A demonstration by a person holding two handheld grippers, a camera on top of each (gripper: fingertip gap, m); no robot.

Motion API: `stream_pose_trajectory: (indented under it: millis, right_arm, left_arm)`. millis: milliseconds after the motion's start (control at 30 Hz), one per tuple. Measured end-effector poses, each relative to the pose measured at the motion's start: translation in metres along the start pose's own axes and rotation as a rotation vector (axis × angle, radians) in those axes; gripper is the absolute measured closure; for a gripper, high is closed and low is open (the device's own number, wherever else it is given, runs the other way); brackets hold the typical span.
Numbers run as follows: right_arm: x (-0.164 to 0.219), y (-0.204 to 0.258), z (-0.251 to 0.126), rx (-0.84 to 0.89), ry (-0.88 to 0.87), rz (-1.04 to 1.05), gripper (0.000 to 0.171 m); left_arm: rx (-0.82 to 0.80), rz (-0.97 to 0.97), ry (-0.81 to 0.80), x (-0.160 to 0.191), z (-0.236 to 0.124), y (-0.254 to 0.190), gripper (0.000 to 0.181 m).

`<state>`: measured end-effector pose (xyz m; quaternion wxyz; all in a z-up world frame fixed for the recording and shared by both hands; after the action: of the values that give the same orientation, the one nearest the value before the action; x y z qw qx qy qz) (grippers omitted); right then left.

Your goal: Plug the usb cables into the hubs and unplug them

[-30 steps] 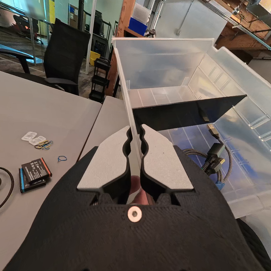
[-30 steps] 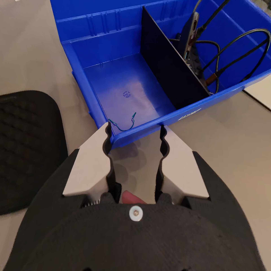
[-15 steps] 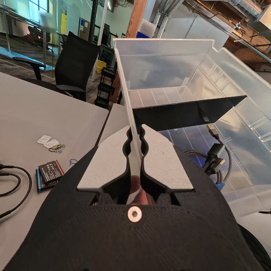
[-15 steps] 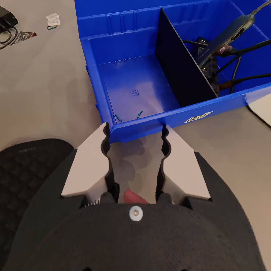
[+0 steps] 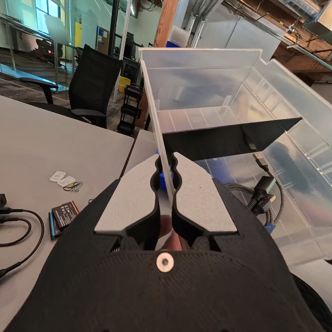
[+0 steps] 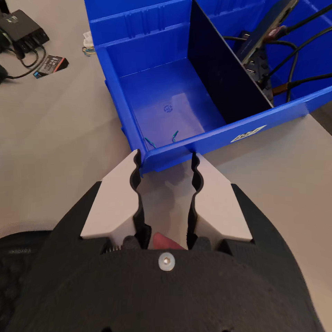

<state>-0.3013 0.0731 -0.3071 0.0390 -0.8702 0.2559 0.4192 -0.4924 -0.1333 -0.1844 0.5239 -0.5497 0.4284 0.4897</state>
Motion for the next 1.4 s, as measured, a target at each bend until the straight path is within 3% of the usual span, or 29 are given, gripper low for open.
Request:
stream_pose_trajectory:
  millis: [133, 233, 467, 667, 767, 933, 1067, 1233, 1400]
  right_arm:
    - [-0.008, 0.005, 0.000, -0.076, 0.005, 0.032, 0.075]
    - [-0.014, -0.007, -0.034, -0.071, -0.060, 0.052, 0.071]
    - [0.004, -0.024, -0.196, -0.131, -0.263, 0.082, 0.082]
    - [0.054, -0.030, -0.343, -0.182, -0.492, 0.140, 0.070]
    - [0.084, -0.032, -0.389, -0.114, -0.590, 0.144, 0.062]
    - [0.126, -0.025, -0.413, -0.038, -0.647, 0.162, 0.050]
    - [0.146, -0.042, -0.419, 0.067, -0.789, 0.206, 0.056]
    - [0.171, -0.091, -0.424, 0.284, -0.753, 0.257, 0.046]
    - [0.192, -0.151, -0.443, 0.416, -0.699, 0.292, 0.052]
  left_arm:
    - [-0.001, 0.034, -0.002, -0.010, -0.002, -0.007, 0.173]
    - [0.007, 0.056, -0.003, -0.020, -0.004, -0.017, 0.173]
    - [0.123, 0.137, 0.040, -0.037, 0.014, -0.082, 0.174]
    - [0.326, 0.188, 0.139, -0.021, 0.061, -0.188, 0.173]
    - [0.426, 0.190, 0.189, -0.003, 0.091, -0.246, 0.173]
    - [0.589, 0.214, 0.265, 0.037, 0.139, -0.344, 0.173]
    - [0.671, 0.240, 0.320, 0.075, 0.160, -0.416, 0.173]
    - [0.737, 0.258, 0.387, 0.115, 0.178, -0.493, 0.173]
    - [0.746, 0.234, 0.396, 0.139, 0.204, -0.551, 0.172]
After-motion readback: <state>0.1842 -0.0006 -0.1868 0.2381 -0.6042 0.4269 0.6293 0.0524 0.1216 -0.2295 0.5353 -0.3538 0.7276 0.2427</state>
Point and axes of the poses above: each gripper's, where its closed fingertips meet, z out along the fingers, x out of its underside, y = z × x across the jaws, the point moved 2 cm from there along -z, back along the fingers, and after that the axes turned 11 degrees about z, right-handed, at the moved point
